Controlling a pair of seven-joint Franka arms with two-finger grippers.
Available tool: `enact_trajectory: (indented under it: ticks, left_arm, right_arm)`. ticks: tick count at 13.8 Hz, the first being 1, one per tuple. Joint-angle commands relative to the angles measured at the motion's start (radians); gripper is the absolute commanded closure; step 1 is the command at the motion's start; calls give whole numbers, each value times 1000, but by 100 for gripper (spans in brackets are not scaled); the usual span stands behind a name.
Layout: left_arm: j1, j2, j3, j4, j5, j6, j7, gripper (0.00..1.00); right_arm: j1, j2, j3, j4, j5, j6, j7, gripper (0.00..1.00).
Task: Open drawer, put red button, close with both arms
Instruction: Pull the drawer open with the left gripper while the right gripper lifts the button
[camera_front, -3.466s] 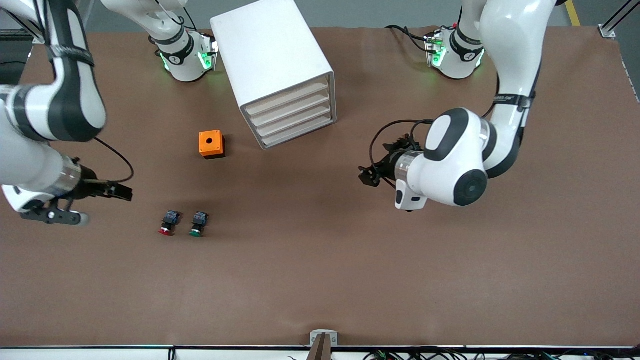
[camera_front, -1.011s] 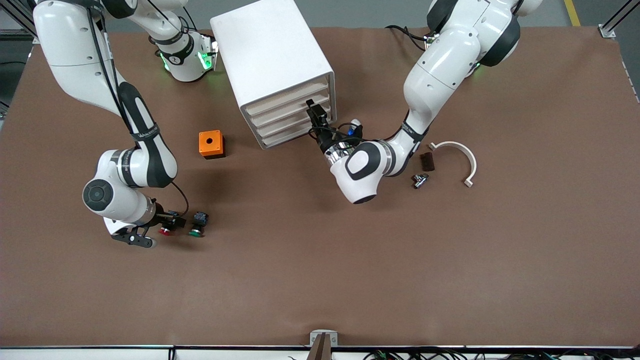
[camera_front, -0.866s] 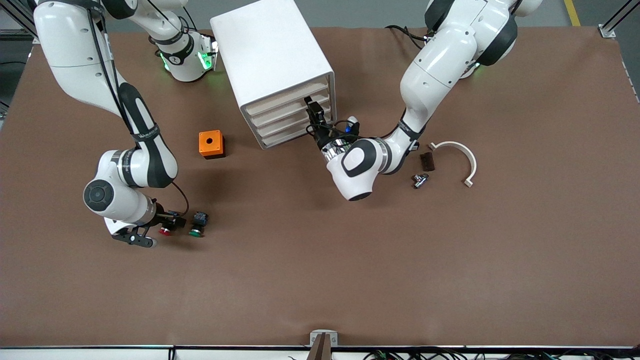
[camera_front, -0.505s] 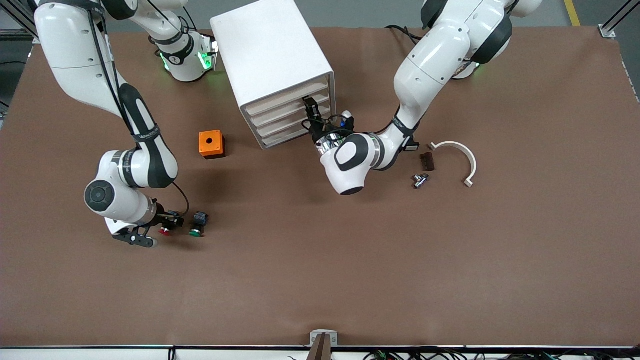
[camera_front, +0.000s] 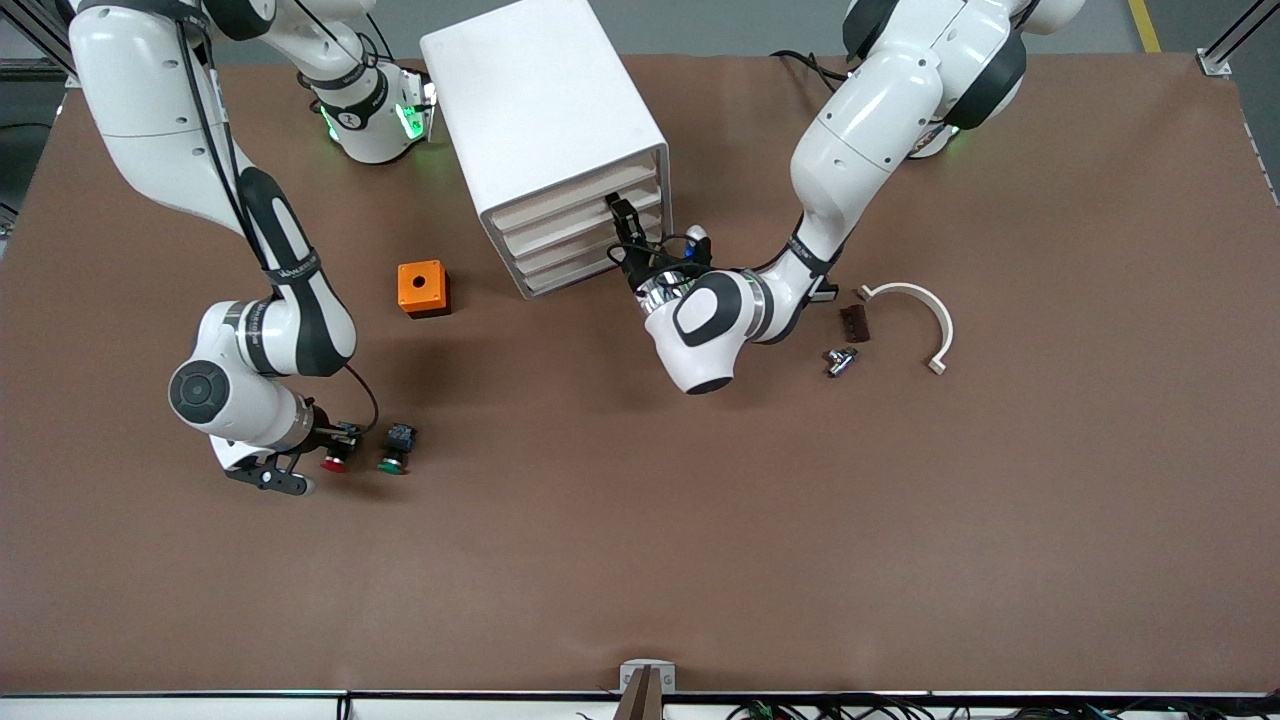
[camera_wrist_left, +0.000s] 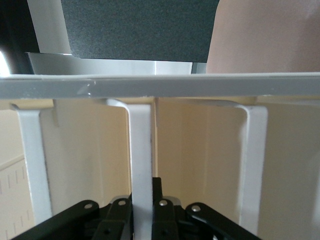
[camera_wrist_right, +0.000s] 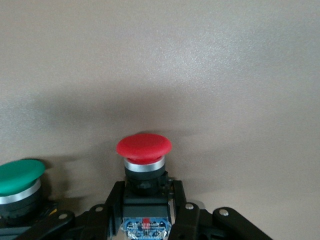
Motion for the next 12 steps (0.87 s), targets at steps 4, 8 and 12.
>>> enact_trajectory:
  ticks: [4, 8, 12]
  left_arm:
    - [55, 14, 4, 20, -20, -7, -18, 95]
    - [105, 16, 4, 22, -22, 0, -16, 94]
    - [148, 16, 16, 39, -35, 16, -12, 93]
  right_arm:
    - [4, -12, 3, 17, 6, -8, 15, 100]
    - [13, -91, 3, 62, 6, -181, 117, 100]
    - [87, -263, 6, 63, 8, -382, 341, 100]
